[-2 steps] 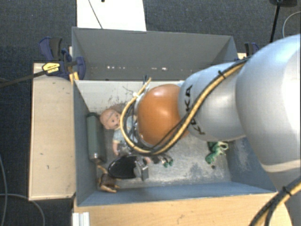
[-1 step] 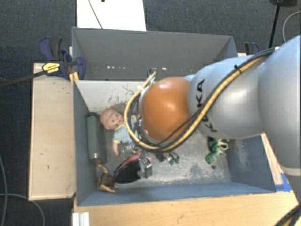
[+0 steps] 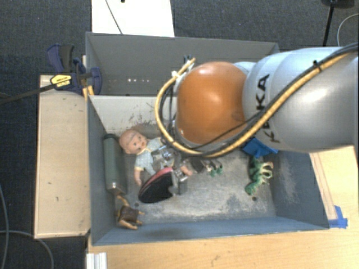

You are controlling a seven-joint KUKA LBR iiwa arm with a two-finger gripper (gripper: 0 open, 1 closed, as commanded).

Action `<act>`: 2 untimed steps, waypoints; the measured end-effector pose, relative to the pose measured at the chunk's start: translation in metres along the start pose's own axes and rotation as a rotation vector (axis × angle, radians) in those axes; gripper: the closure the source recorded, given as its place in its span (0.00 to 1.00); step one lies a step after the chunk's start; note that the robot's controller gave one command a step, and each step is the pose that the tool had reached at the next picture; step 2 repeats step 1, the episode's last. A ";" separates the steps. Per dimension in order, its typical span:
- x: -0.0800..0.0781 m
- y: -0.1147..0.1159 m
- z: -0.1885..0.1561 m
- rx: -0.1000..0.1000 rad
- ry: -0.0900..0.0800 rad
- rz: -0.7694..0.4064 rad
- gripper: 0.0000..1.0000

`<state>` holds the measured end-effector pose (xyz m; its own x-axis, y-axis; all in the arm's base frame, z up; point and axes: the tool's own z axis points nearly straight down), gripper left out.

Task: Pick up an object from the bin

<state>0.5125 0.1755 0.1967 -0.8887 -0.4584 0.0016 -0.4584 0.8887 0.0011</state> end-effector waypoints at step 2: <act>-0.009 0.020 -0.021 0.002 -0.012 0.023 1.00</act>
Offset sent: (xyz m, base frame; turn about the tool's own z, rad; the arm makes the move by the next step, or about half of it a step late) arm 0.0085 -0.0020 0.0792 -0.0181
